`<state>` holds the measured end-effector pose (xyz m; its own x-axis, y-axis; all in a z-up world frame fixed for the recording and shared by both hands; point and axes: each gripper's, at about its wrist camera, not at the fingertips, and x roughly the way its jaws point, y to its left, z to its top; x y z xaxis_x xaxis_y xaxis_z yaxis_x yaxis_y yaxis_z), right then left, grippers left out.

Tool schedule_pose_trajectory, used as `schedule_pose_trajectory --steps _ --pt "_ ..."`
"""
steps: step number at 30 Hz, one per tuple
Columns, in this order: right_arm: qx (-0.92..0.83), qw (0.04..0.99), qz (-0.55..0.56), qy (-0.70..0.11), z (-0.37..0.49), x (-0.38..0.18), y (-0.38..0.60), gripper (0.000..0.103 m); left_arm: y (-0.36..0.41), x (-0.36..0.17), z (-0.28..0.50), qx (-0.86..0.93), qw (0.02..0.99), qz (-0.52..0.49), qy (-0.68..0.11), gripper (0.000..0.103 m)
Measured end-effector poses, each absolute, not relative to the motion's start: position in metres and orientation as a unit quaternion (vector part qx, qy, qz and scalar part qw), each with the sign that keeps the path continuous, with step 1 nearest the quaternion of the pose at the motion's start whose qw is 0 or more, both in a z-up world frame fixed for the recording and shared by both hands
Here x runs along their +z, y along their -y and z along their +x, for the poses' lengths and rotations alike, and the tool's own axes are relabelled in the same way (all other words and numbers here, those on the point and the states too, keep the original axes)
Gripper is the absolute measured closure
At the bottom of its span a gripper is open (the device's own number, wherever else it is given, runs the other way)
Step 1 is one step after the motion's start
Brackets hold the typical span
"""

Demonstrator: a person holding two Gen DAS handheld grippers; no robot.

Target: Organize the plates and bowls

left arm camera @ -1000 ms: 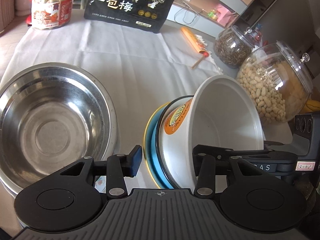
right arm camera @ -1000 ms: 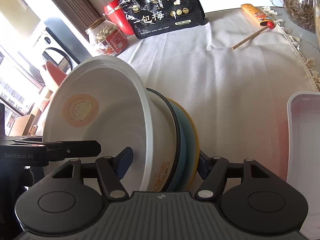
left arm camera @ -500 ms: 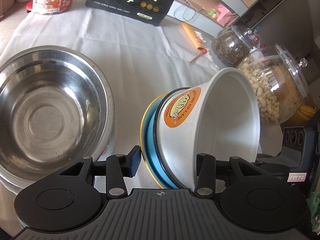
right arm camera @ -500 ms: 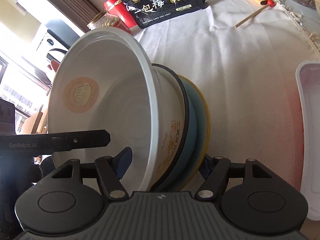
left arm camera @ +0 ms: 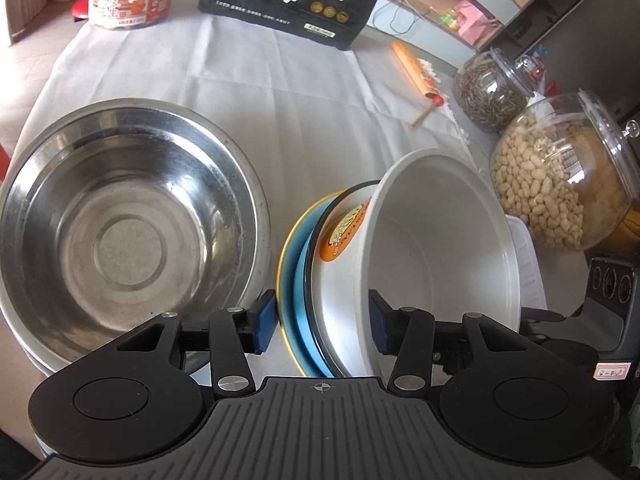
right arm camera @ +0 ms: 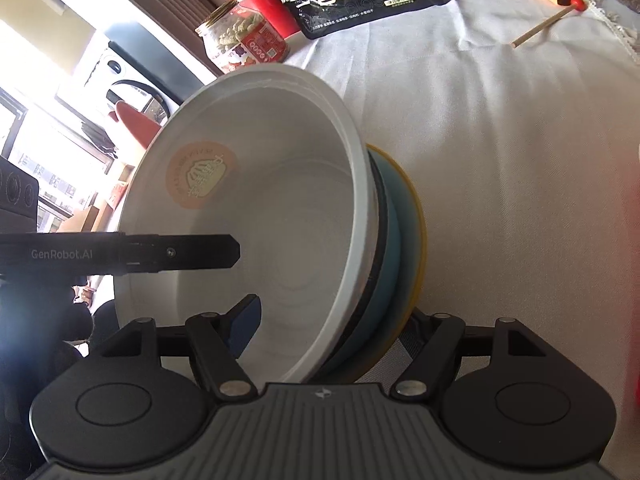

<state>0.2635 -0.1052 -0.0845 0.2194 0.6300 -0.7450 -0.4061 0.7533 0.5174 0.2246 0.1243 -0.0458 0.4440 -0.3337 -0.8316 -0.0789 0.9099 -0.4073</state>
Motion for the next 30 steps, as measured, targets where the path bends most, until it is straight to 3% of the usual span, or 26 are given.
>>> schedule_pose_trajectory --steps 3,7,14,22,30 --pt "0.325 0.784 0.121 -0.515 0.268 -0.078 0.114 0.03 -0.117 -0.044 0.228 -0.07 0.825 -0.179 -0.531 0.051" --pt "0.308 0.776 0.145 -0.531 0.284 -0.088 0.116 0.03 -0.11 -0.04 0.234 -0.065 0.816 -0.182 -0.545 0.041" --pt "0.302 0.748 0.207 -0.554 0.301 -0.11 0.13 0.03 -0.092 -0.038 0.25 -0.032 0.807 -0.134 -0.574 0.041" --pt "0.307 0.764 0.185 -0.537 0.292 -0.106 0.128 0.03 -0.074 -0.035 0.259 -0.016 0.804 -0.076 -0.59 0.041" --pt "0.31 0.769 0.171 -0.531 0.29 -0.103 0.124 0.033 -0.076 -0.036 0.254 -0.017 0.808 -0.081 -0.583 0.04"
